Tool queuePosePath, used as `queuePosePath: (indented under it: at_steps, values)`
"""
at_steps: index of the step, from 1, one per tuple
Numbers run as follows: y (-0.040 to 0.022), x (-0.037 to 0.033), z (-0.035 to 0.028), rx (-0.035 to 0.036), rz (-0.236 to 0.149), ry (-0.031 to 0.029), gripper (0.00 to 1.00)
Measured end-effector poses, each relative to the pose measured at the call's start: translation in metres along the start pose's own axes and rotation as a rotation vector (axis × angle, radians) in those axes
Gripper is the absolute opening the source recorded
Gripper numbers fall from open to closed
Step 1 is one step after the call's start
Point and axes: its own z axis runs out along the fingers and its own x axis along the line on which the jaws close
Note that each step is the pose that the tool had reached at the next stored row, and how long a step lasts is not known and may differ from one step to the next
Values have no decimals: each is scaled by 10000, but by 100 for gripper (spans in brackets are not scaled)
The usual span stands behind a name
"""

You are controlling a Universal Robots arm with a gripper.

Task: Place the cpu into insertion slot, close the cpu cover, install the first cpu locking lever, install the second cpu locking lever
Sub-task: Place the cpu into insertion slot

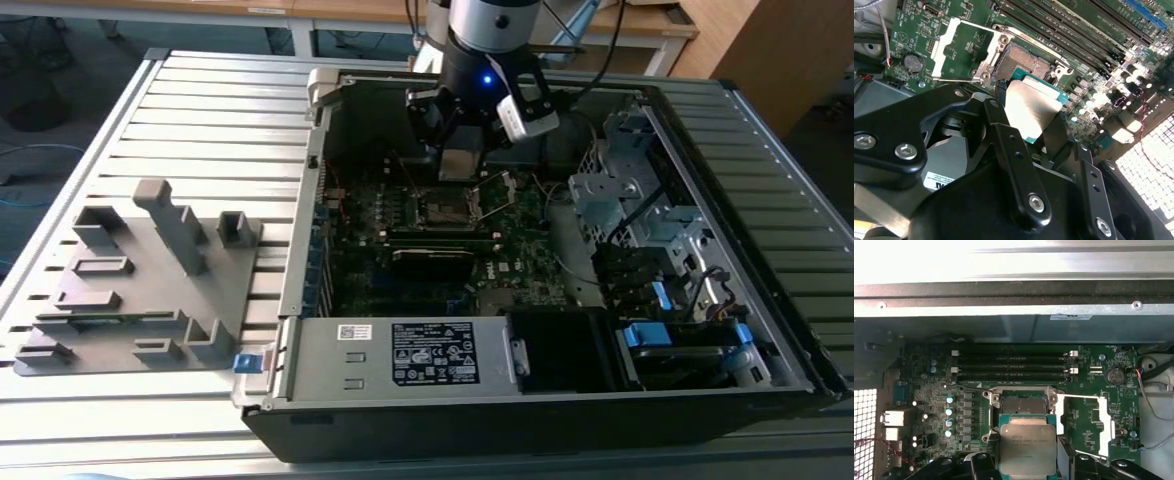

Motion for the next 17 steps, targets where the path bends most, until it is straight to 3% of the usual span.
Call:
queuePosePath:
  at_steps: [6,17]
  values:
    - [-2,-1,49,17,0,0,54]
    - [-2,-1,51,16,0,-1,54]
